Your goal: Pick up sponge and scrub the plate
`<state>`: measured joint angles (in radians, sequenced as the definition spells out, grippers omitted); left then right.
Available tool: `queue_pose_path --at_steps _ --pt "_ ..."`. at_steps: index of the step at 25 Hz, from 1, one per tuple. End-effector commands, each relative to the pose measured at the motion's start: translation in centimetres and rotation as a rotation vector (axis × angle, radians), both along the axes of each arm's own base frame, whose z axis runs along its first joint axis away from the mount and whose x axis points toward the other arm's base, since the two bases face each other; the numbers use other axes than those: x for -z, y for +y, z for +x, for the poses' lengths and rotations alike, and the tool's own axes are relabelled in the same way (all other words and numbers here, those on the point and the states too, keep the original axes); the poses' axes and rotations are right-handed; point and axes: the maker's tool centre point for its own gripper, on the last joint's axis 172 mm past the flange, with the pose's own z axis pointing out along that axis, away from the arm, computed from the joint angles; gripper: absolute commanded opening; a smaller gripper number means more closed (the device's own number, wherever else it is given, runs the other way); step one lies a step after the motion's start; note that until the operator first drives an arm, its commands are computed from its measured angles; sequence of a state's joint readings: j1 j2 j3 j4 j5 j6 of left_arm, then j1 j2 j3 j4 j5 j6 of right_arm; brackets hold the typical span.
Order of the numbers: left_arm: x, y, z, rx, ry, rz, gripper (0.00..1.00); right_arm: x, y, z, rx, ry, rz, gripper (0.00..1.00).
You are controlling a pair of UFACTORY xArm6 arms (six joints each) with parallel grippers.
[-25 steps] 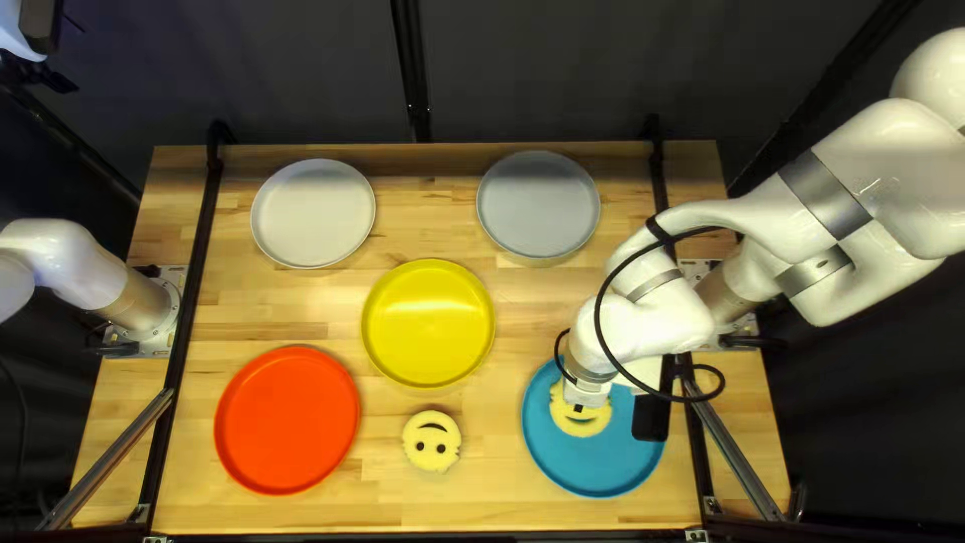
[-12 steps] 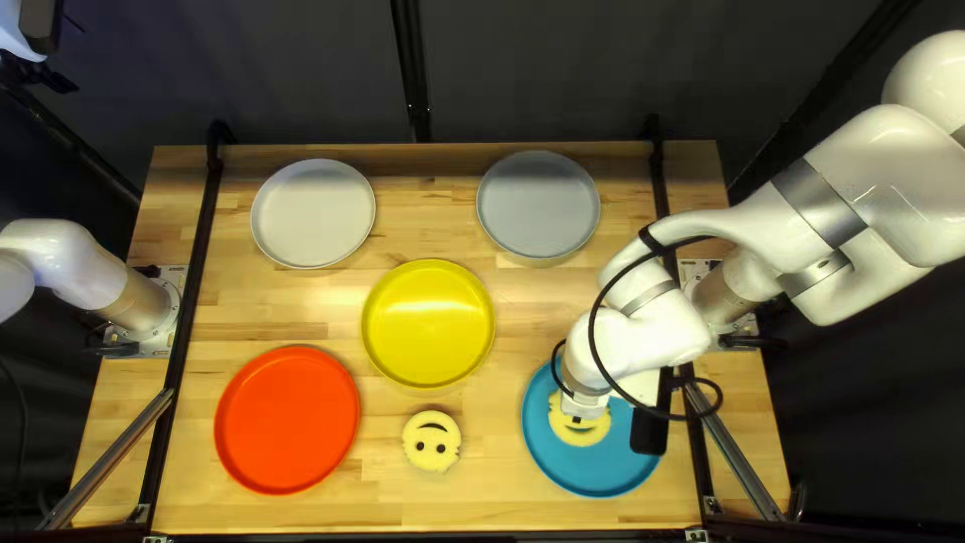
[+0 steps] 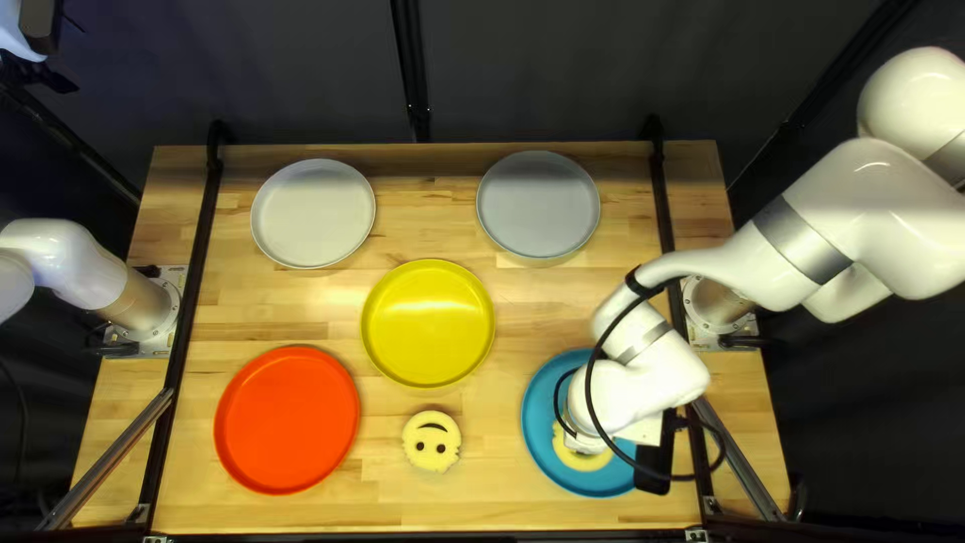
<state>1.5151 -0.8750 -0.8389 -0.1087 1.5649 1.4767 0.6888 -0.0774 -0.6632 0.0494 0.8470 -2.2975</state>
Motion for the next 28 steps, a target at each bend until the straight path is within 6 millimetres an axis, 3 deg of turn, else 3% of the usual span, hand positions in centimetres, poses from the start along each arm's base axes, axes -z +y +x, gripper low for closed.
queue_pose_path --at_steps 1,9,23,28 --pt "0.0 0.0 0.0 0.0 0.0 0.0 1.0 0.1 1.0 0.0 -0.01 0.004 0.003 0.0" --pt "0.0 0.0 0.0 0.0 0.0 0.0 1.0 1.5 -0.5 -0.7 -0.017 0.015 0.007 0.0" --pt "0.0 0.0 0.0 0.0 0.0 0.0 1.0 1.0 -7.6 -1.2 0.005 0.044 0.022 0.0" --pt "0.0 0.0 0.0 0.0 0.0 0.0 1.0 0.7 -7.8 -0.8 0.042 0.048 0.042 0.0"
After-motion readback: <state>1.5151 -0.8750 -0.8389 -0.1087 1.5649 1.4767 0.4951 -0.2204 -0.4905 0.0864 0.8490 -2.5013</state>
